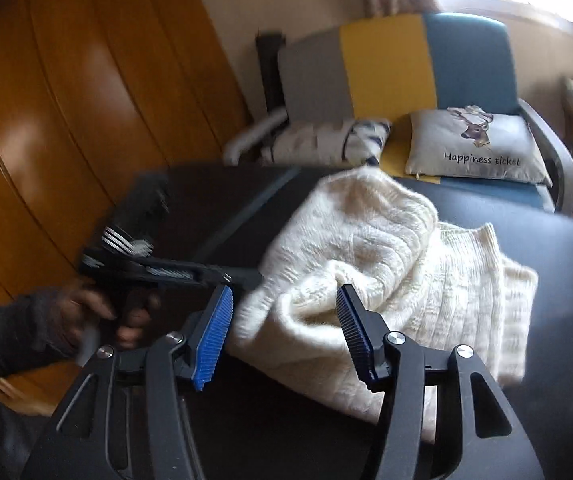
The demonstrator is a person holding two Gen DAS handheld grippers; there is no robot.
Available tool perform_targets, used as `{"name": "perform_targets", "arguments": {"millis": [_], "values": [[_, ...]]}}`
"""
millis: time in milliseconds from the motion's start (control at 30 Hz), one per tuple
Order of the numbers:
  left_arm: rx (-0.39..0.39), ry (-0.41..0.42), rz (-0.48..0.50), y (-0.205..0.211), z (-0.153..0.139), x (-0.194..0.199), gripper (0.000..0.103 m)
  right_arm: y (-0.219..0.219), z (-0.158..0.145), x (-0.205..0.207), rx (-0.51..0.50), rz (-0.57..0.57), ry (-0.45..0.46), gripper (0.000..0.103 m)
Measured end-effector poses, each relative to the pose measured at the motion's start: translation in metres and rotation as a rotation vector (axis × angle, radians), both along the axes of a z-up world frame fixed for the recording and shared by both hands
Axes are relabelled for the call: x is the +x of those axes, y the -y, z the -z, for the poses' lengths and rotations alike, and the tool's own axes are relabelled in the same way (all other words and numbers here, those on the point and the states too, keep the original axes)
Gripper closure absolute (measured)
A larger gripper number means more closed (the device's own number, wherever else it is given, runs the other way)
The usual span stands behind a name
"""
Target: Fold clothes
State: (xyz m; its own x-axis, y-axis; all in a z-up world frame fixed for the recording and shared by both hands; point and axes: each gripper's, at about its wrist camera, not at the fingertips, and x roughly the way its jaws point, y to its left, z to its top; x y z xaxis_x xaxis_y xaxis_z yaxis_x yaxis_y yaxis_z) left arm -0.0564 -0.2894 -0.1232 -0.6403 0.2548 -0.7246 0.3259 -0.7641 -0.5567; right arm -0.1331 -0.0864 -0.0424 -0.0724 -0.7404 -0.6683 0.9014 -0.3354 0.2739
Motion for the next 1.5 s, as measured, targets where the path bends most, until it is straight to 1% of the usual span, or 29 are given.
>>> {"name": "perform_targets", "arguments": {"millis": [33, 67, 100, 133, 167, 200, 267, 300, 400, 433, 467, 533, 633, 700, 733, 767, 800, 867, 1000, 1033, 1100, 1133, 1167, 1200, 1233, 1300, 1400, 1467, 1500], "values": [[-0.005, 0.001, 0.001, 0.000, 0.000, -0.001, 0.074, 0.007, 0.010, -0.002, 0.046, -0.011, 0.009, 0.049], [-0.011, 0.001, 0.002, -0.001, 0.000, -0.002, 0.074, 0.015, 0.021, -0.003, 0.090, -0.021, 0.021, 0.068], [-0.016, 0.000, 0.008, -0.002, -0.001, -0.003, 0.074, 0.018, 0.031, -0.004, 0.120, -0.022, 0.031, 0.076], [-0.021, -0.001, 0.015, -0.004, -0.001, -0.005, 0.074, 0.017, 0.040, -0.005, 0.141, -0.016, 0.040, 0.083], [-0.037, 0.001, 0.022, -0.007, -0.002, -0.007, 0.074, 0.017, 0.049, -0.006, 0.162, -0.009, 0.049, 0.086], [-0.053, 0.003, 0.030, -0.010, -0.002, -0.009, 0.074, 0.014, 0.055, -0.007, 0.165, 0.006, 0.064, 0.087], [-0.085, -0.002, 0.054, -0.018, -0.003, -0.012, 0.074, 0.000, 0.060, -0.015, 0.119, 0.063, 0.111, 0.087], [-0.088, -0.007, 0.060, -0.021, -0.005, -0.012, 0.074, -0.009, 0.061, -0.019, 0.089, 0.094, 0.134, 0.087], [-0.085, -0.027, 0.095, -0.028, -0.008, -0.014, 0.074, -0.039, 0.051, -0.020, -0.019, 0.142, 0.157, 0.090], [-0.091, -0.019, 0.105, -0.031, -0.007, -0.016, 0.074, -0.047, 0.049, -0.019, -0.037, 0.154, 0.157, 0.090], [-0.106, -0.010, 0.115, -0.034, -0.005, -0.019, 0.074, -0.055, 0.050, -0.018, -0.042, 0.169, 0.157, 0.090], [-0.118, -0.004, 0.128, -0.039, -0.003, -0.022, 0.074, -0.064, 0.067, -0.023, 0.000, 0.216, 0.178, 0.090], [-0.151, -0.006, 0.146, -0.045, -0.005, -0.026, 0.074, -0.070, 0.097, -0.030, 0.032, 0.261, 0.258, 0.090], [-0.171, -0.005, 0.156, -0.048, -0.006, -0.027, 0.074, -0.071, 0.100, -0.028, 0.030, 0.263, 0.263, 0.090], [-0.171, -0.001, 0.157, -0.047, -0.006, -0.028, 0.074, -0.071, 0.100, -0.026, 0.026, 0.261, 0.259, 0.086], [-0.166, 0.001, 0.155, -0.046, -0.006, -0.027, 0.074, -0.070, 0.099, -0.024, 0.023, 0.250, 0.256, 0.086], [-0.161, 0.002, 0.153, -0.045, -0.006, -0.027, 0.074, -0.071, 0.095, -0.022, 0.022, 0.234, 0.247, 0.081], [-0.159, 0.001, 0.146, -0.045, -0.008, -0.025, 0.074, -0.074, 0.085, -0.021, 0.023, 0.203, 0.218, 0.058], [-0.189, -0.020, 0.140, -0.052, -0.012, -0.021, 0.074, -0.092, 0.055, -0.034, -0.060, 0.186, 0.196, 0.042], [-0.197, -0.026, 0.139, -0.054, -0.013, -0.020, 0.074, -0.095, 0.049, -0.040, -0.086, 0.183, 0.196, 0.036], [-0.217, -0.036, 0.145, -0.060, -0.014, -0.020, 0.074, -0.094, 0.038, -0.054, -0.144, 0.169, 0.219, 0.032], [-0.228, -0.033, 0.150, -0.062, -0.014, -0.021, 0.074, -0.089, 0.034, -0.061, -0.182, 0.158, 0.252, 0.026], [-0.238, -0.030, 0.155, -0.064, -0.014, -0.023, 0.074, -0.077, 0.033, -0.068, -0.212, 0.141, 0.286, 0.017], [-0.238, -0.031, 0.155, -0.064, -0.013, -0.024, 0.074, -0.064, 0.030, -0.072, -0.217, 0.125, 0.305, 0.017], [-0.234, -0.032, 0.156, -0.063, -0.013, -0.024, 0.074, -0.052, 0.030, -0.076, -0.193, 0.115, 0.308, 0.017], [-0.226, -0.035, 0.158, -0.062, -0.012, -0.024, 0.074, -0.027, 0.037, -0.084, -0.122, 0.097, 0.307, 0.017], [-0.217, -0.037, 0.165, -0.058, -0.010, -0.023, 0.073, 0.002, 0.053, -0.091, -0.011, 0.106, 0.298, 0.017], [-0.221, -0.037, 0.175, -0.058, -0.011, -0.024, 0.073, 0.013, 0.060, -0.089, 0.054, 0.102, 0.252, 0.023], [-0.225, -0.038, 0.180, -0.058, -0.011, -0.024, 0.073, 0.020, 0.063, -0.087, 0.080, 0.097, 0.225, 0.023]]}}
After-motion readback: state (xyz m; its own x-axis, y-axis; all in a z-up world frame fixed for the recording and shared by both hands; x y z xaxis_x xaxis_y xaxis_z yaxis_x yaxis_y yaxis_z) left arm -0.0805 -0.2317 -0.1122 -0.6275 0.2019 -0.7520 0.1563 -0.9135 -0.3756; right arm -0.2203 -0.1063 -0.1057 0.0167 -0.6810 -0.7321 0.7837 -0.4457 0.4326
